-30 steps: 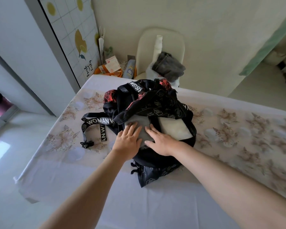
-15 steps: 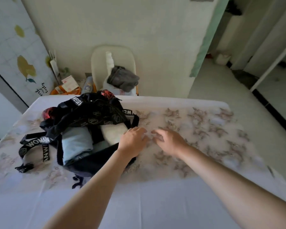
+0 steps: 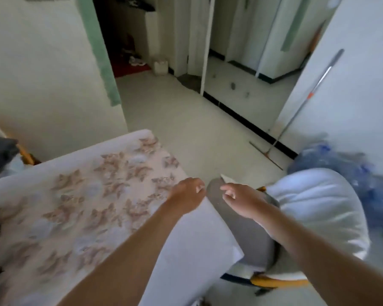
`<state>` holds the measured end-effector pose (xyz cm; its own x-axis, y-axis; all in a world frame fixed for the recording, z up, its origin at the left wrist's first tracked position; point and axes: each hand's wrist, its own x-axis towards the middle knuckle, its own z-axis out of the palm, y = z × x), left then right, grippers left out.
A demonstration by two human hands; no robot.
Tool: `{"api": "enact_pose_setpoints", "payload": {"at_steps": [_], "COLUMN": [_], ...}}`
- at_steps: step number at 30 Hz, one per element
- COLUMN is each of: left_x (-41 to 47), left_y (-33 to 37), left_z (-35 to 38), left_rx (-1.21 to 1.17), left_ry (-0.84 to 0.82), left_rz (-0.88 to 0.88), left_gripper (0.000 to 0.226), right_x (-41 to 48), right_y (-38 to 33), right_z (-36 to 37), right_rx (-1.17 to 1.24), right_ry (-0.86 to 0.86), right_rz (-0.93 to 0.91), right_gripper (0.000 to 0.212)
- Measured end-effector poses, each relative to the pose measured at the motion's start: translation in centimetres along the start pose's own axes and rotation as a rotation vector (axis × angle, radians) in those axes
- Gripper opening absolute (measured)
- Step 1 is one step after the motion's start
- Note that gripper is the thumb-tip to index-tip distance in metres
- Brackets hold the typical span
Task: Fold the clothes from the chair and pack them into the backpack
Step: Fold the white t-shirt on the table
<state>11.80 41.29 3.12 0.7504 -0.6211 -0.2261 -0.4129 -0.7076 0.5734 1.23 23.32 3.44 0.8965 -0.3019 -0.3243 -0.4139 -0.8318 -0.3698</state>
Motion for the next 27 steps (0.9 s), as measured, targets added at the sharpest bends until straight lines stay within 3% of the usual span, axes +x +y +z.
{"api": "enact_pose_setpoints", "payload": {"at_steps": [4, 7, 12, 18, 24, 27], "left_x": [3.1, 3.0, 2.0, 3.0, 3.5, 3.5], "left_y": [8.1, 13.1, 18.9, 25.1, 28.9, 28.7], "left_z": [5.6, 9.7, 16.3, 23.5, 30.3, 32.5], "left_rx": [0.047, 0.039, 0.058, 0.101, 0.227, 0.151], "left_ry": [-0.159, -0.280, -0.437, -0.637, -0.714, -0.664], "left_rz": [0.179, 0.289, 0.449, 0.555, 0.589, 0.596], "left_gripper": [0.032, 0.034, 0.027, 0.036, 0.054, 0.021], "right_x": [-5.5, -10.0, -15.9, -17.3, -17.0, -17.0], "right_y": [10.1, 16.7, 24.3, 31.0, 35.0, 35.7], "right_z": [-1.2, -0.9, -0.8, 0.5, 0.4, 0.6], "right_rx": [-0.026, -0.020, -0.150, -0.111, 0.219, 0.306], "right_ry": [0.129, 0.145, 0.106, 0.239, 0.364, 0.370], "right_rz": [0.202, 0.365, 0.554, 0.589, 0.522, 0.516], "right_gripper": [0.024, 0.041, 0.051, 0.051, 0.009, 0.007]}}
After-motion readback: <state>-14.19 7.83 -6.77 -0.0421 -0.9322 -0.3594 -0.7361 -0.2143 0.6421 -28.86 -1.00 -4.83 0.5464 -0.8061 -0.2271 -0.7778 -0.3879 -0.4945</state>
